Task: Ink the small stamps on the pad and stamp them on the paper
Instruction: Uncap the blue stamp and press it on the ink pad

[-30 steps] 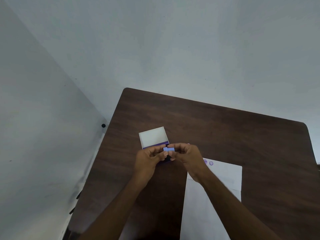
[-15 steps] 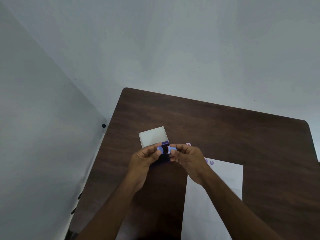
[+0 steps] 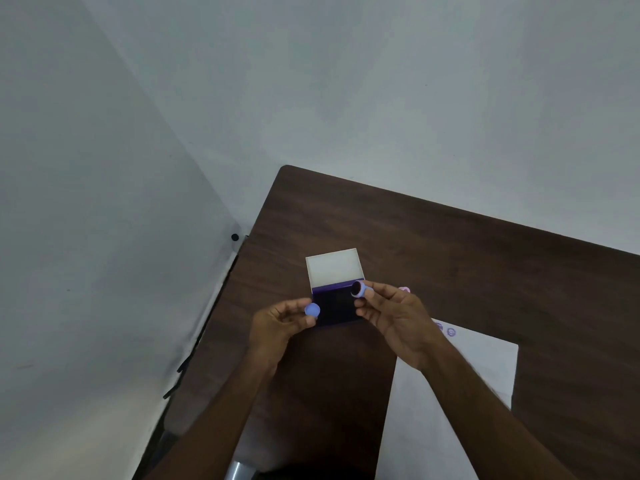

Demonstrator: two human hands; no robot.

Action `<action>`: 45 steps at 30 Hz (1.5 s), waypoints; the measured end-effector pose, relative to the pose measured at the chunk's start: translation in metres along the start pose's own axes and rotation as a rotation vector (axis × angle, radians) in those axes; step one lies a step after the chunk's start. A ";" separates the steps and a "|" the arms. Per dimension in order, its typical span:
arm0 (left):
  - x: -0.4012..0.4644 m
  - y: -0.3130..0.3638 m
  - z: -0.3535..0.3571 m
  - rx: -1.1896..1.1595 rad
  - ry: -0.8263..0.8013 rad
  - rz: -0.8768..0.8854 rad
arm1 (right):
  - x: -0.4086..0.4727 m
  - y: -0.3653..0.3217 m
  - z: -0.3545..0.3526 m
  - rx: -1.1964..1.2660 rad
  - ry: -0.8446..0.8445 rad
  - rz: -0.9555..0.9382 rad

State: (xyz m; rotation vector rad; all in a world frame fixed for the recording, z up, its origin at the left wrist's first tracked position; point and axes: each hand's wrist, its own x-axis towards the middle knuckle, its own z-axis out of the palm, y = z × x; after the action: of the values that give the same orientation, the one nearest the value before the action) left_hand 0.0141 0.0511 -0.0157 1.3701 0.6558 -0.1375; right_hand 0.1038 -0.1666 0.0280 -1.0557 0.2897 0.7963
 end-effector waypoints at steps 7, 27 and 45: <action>0.014 -0.022 -0.012 0.304 0.225 0.016 | -0.005 -0.005 0.014 0.063 -0.039 0.008; -0.024 0.061 0.034 0.590 0.118 0.592 | -0.029 -0.022 0.036 0.349 -0.121 0.053; -0.035 0.109 0.062 0.650 0.064 0.558 | -0.025 -0.026 0.049 0.447 -0.226 0.043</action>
State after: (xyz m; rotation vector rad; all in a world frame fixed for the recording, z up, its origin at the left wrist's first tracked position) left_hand 0.0575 0.0081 0.0994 2.1429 0.2575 0.1578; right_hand 0.0976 -0.1421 0.0832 -0.5373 0.2814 0.8331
